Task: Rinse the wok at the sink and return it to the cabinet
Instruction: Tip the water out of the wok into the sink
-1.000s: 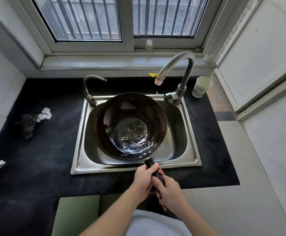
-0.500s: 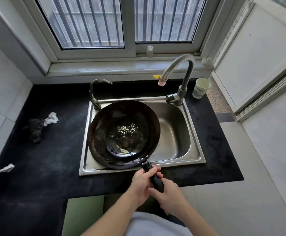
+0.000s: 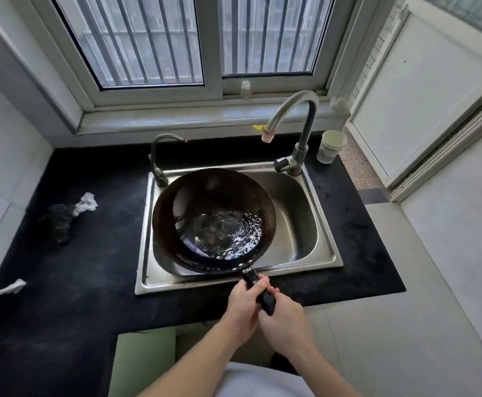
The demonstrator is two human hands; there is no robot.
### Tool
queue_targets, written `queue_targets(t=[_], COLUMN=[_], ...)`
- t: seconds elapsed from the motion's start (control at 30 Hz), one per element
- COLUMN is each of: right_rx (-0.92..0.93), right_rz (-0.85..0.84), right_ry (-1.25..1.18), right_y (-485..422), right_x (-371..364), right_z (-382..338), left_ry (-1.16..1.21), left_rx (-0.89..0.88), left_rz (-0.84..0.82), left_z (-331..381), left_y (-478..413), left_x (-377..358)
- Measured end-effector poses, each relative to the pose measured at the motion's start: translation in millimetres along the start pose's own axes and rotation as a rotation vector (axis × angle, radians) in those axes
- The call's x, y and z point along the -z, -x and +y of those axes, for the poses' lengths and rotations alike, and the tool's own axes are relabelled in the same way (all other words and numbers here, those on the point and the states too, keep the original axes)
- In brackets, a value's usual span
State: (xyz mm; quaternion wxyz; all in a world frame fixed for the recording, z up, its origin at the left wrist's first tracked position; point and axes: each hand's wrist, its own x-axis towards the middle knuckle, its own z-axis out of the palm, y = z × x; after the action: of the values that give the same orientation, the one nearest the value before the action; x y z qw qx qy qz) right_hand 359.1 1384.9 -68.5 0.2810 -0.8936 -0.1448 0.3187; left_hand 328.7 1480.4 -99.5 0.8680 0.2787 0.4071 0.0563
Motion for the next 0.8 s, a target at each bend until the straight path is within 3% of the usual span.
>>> queue_targets(t=[0.3,0.47,0.8], right_rx=[0.150,0.271,0.310], right_rz=[-0.050,-0.099,-0.228], right_ry=[-0.038,-0.053,-0.067], right_y=[-29.5,-53.2,-81.8], right_x=[26.2,47.2,75.6], right_z=[17.8,26.7,54.3], left_ry=[0.004,0.133,0.088], left_rx=[-0.078,-0.153,-0.208], left_rz=[0.090,0.197,0.378], left_z=[-0.8,-5.1,-24.2], left_y=[-13.9,-26.5,-34.9], left_x=[-23.1,-45.5,-85.6])
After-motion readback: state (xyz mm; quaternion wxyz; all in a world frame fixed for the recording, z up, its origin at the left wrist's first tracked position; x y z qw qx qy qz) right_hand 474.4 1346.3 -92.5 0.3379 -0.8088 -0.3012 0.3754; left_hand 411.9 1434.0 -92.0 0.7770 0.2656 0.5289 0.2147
